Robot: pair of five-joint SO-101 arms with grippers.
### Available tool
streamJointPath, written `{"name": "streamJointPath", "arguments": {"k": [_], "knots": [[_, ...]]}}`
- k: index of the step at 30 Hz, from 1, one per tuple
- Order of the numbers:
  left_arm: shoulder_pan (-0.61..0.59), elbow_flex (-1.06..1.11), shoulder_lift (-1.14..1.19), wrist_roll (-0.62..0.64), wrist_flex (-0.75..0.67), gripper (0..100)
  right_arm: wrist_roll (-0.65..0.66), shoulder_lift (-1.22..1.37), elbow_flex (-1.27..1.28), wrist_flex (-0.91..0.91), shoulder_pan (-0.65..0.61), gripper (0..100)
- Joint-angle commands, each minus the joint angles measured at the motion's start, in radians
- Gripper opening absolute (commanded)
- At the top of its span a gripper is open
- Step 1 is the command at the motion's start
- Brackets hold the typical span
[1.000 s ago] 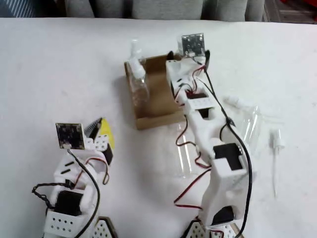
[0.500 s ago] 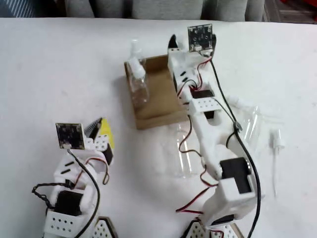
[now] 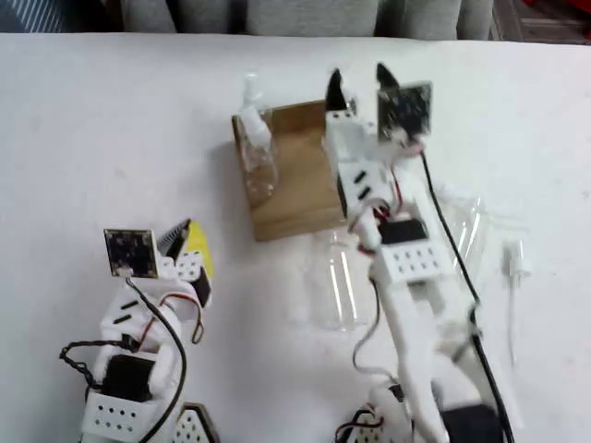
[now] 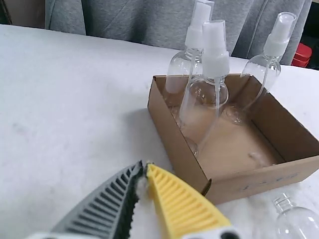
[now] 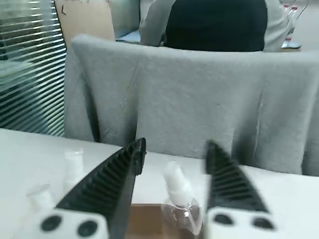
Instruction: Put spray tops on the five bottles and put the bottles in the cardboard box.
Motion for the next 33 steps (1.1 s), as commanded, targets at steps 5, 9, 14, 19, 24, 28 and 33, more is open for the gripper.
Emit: {"name": "streamJointPath", "arguments": {"k": [5,9,14,19,24,28,33], "knots": [[-0.01,0.0,-0.01,-0.011,0.005,2,0.0,-0.433,0.16,0.449,0.22,2.9],[-0.005,0.0,-0.01,-0.011,0.005,2,0.0,-0.582,0.16,0.823,0.349,2.0],[-0.004,0.0,-0.01,-0.011,0.005,2,0.028,-0.588,0.157,0.935,0.513,2.2],[-0.002,0.0,-0.01,-0.011,0.026,2,0.338,-0.433,0.097,0.993,0.659,2.4],[-0.002,0.0,-0.01,-0.011,0.026,2,0.618,-0.134,-0.114,1.109,0.777,2.5],[-0.002,0.0,-0.01,-0.011,0.026,2,0.658,0.117,-0.284,1.11,0.812,3.0],[-0.002,0.0,-0.01,-0.011,0.026,2,0.651,0.361,-0.433,1.118,0.842,16.9]]}}
